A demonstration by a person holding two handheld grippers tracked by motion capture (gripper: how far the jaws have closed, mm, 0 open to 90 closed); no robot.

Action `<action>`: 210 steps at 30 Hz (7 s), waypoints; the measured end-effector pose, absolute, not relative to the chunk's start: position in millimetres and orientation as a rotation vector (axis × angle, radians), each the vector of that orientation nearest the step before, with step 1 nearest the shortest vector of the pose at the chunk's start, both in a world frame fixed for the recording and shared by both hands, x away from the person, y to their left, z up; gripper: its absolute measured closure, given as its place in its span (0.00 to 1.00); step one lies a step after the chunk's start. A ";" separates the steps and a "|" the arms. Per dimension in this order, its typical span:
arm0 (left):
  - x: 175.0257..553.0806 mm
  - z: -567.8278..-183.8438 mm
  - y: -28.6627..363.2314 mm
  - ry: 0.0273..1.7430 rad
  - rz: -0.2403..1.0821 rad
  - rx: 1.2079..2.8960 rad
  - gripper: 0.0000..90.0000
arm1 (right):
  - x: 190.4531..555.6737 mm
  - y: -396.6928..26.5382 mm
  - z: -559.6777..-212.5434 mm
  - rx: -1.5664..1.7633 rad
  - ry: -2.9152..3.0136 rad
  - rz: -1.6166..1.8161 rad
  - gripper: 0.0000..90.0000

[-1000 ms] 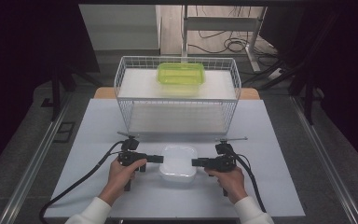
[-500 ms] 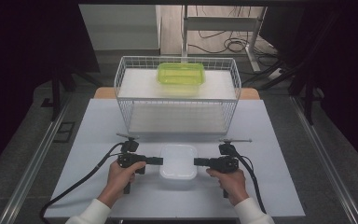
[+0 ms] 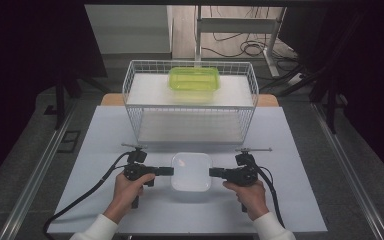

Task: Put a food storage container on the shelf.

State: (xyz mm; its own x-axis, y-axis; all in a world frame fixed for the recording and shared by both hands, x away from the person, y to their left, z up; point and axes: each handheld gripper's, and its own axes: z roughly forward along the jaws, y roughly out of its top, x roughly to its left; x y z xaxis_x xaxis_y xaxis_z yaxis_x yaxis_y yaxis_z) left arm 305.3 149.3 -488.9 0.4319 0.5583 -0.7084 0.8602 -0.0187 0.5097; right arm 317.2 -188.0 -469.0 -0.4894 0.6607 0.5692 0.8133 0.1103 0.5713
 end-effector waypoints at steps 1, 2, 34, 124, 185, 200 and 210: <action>304.6 -487.4 149.6 1.238 -0.374 1.696 0.88 | 316.6 -187.5 -467.3 -1.479 -2.213 -1.325 0.85; 303.8 -485.4 149.9 1.233 -0.366 1.700 0.88 | 316.0 -187.0 -466.0 -1.473 -2.225 -1.327 0.85; 302.1 -407.7 153.3 1.098 -0.165 1.675 0.88 | 313.5 -185.5 -392.1 -1.314 -2.347 -1.617 0.85; 474.3 -277.8 172.5 1.178 -0.243 1.464 0.89 | 495.8 -177.5 -256.7 -1.336 -2.169 -1.654 0.84; 338.1 -342.4 201.6 1.016 0.036 1.706 0.33 | 373.1 -225.2 -310.5 -1.180 -2.604 -1.660 0.38; 296.2 -446.1 193.5 1.092 0.023 1.843 0.34 | 316.2 -253.8 -414.8 -1.264 -2.560 -1.454 0.37; 292.0 -457.9 197.9 1.137 0.018 1.856 0.33 | 312.4 -254.1 -431.4 -1.294 -2.568 -1.407 0.36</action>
